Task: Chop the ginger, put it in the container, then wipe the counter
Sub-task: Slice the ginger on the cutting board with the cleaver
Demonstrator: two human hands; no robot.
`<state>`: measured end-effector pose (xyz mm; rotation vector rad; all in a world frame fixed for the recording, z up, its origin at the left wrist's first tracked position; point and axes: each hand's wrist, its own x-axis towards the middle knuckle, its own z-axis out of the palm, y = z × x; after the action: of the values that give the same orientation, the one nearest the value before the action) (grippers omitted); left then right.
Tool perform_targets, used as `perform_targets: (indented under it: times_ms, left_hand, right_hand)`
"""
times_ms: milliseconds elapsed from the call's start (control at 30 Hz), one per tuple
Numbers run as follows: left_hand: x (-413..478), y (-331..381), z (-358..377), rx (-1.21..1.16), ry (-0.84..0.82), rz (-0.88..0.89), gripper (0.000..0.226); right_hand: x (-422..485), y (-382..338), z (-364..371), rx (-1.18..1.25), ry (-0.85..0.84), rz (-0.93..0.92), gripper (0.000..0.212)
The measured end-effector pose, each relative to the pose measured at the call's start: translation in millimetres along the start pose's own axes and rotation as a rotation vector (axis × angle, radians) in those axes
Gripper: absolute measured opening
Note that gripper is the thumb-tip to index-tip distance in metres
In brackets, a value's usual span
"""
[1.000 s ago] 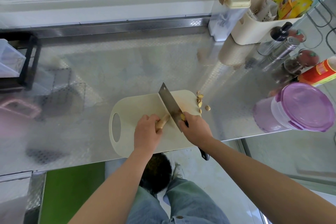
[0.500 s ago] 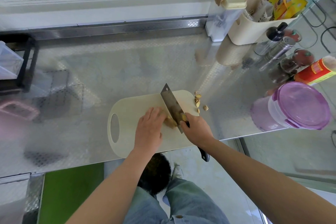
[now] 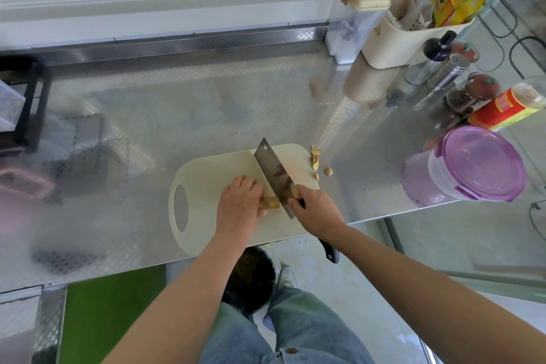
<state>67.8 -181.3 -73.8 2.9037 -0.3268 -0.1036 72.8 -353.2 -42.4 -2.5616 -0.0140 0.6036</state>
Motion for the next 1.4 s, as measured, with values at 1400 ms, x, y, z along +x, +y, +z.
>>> perform_targets:
  times_ms: [1400]
  left_hand:
    - [-10, 6, 0, -0.295, 0.092, -0.367, 0.014]
  right_hand:
    - [-1, -18, -7, -0.139, 0.003, -0.172, 0.025]
